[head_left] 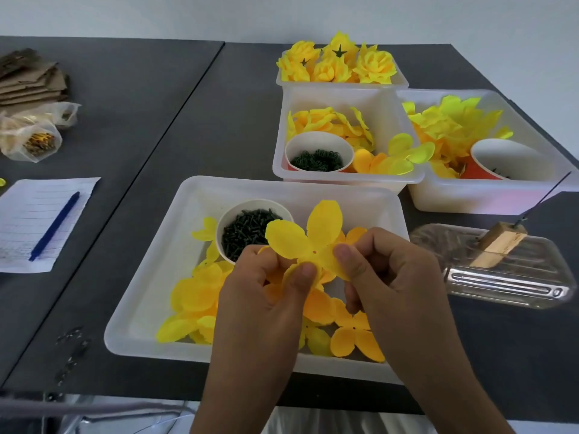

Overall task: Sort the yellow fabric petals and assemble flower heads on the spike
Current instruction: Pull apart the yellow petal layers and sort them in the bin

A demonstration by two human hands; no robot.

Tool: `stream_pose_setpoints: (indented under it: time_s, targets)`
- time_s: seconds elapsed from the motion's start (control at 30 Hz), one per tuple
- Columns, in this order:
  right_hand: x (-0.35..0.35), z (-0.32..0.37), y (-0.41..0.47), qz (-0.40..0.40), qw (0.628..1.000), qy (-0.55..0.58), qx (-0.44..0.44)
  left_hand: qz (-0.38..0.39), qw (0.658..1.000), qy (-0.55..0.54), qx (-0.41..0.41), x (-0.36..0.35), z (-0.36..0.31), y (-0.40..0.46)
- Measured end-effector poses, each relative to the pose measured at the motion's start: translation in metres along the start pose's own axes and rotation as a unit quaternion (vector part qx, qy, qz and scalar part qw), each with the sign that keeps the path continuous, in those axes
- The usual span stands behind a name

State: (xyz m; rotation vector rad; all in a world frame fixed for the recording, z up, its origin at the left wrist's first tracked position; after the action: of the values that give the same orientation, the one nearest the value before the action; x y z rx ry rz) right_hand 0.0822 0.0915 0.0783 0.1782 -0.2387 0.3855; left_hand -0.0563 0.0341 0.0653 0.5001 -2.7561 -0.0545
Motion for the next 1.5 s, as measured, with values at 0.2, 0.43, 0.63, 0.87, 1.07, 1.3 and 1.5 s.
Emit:
stream_pose_setpoints:
  time_s: [0.2,0.43,0.63,0.87,1.07,1.3,1.5]
  targets:
    - [-0.007,-0.006,-0.002,0.111,0.991,0.06,-0.045,-0.023,0.999,0.018,-0.026,0.004,-0.004,-0.002]
    - [-0.003,-0.01,-0.005,0.134,0.983,0.099,-0.084,-0.032,0.998,0.024,-0.049,0.001,-0.01,-0.006]
    - [-0.001,-0.006,-0.004,0.116,0.987,0.08,-0.075,-0.03,0.997,0.024,-0.06,0.001,-0.015,-0.007]
    - [-0.002,-0.008,-0.002,0.109,0.99,0.071,-0.054,-0.028,0.997,0.016,-0.065,-0.001,-0.016,-0.006]
    - [0.001,-0.007,0.002,0.098,0.994,0.049,-0.025,-0.021,0.998,-0.002,-0.063,-0.004,-0.015,-0.005]
    - [0.004,-0.004,0.005,0.075,0.997,0.018,0.022,-0.032,0.997,0.008,-0.067,-0.003,-0.016,-0.005]
    - [0.0,0.0,-0.001,0.041,0.995,-0.068,0.059,-0.075,0.994,0.036,-0.077,0.0,-0.02,-0.008]
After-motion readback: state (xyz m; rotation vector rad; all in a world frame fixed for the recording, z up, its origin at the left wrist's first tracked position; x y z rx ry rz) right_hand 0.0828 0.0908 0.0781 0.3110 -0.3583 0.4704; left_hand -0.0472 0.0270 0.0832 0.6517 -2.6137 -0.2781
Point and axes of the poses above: each hand's wrist, its own y-axis towards the middle knuckle, its own x-axis out of the back of the hand, z = x × y, the point moved 9 cm from there along y, towards the middle knuckle, and after that the axes turned 8 degrees about z, right-handed, at the moved point
